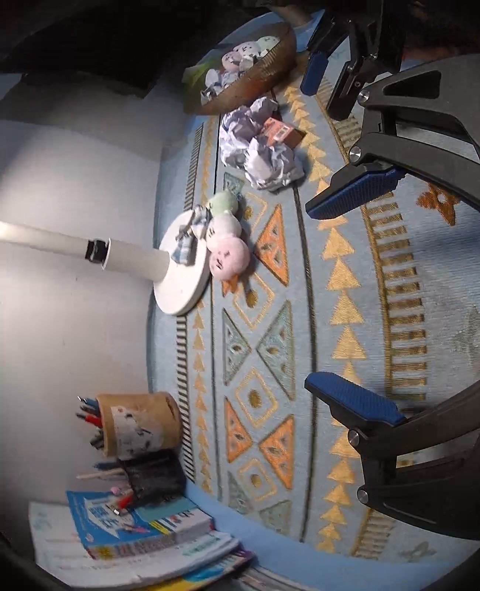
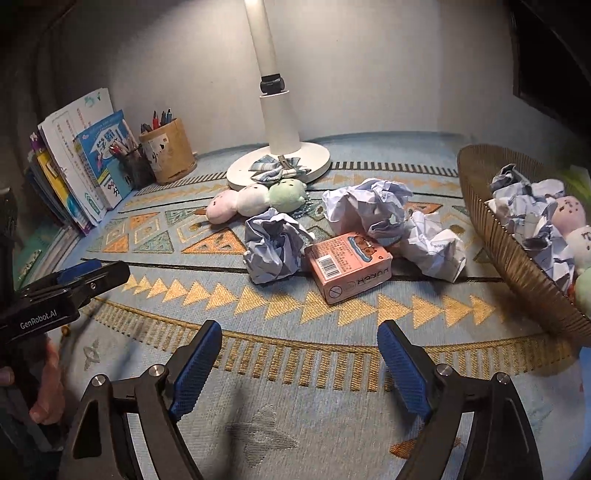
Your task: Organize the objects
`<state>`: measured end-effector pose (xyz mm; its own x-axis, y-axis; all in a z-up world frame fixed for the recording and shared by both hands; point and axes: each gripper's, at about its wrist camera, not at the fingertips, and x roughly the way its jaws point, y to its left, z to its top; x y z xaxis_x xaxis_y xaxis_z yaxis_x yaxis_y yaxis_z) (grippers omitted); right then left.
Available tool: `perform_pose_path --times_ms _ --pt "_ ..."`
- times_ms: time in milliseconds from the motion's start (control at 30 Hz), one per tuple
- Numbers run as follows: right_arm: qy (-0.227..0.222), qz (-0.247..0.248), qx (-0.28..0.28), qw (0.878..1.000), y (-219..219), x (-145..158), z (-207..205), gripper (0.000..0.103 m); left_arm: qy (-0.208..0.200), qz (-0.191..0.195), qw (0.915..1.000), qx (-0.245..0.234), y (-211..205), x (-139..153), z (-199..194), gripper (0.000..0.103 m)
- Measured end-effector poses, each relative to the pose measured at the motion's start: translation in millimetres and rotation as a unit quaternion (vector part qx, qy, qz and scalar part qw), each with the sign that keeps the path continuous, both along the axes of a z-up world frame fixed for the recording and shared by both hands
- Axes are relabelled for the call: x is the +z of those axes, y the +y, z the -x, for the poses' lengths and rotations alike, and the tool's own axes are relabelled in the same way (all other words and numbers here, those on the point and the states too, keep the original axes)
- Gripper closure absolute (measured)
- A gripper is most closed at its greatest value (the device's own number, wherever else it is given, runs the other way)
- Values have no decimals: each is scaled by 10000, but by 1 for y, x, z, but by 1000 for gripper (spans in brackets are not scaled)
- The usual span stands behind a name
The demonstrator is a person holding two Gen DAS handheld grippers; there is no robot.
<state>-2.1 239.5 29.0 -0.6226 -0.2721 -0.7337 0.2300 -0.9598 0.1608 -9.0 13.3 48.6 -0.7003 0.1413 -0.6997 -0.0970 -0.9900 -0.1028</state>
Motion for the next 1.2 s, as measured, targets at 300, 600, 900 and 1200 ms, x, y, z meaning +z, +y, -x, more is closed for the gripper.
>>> perform_pose_path --times_ms 300,600,900,1200 --pt "287 -374 249 9986 -38 23 44 14 -152 260 9940 -1053 24 -5 102 20" --pt "165 -437 303 9984 -38 -8 73 36 -476 96 9862 -1583 48 -36 142 24" --pt "398 -248 312 9984 -27 -4 68 66 -460 205 9890 -1394 54 -29 116 46" --pt "401 353 412 9977 -6 19 12 66 -370 117 9992 52 30 2 20 45"
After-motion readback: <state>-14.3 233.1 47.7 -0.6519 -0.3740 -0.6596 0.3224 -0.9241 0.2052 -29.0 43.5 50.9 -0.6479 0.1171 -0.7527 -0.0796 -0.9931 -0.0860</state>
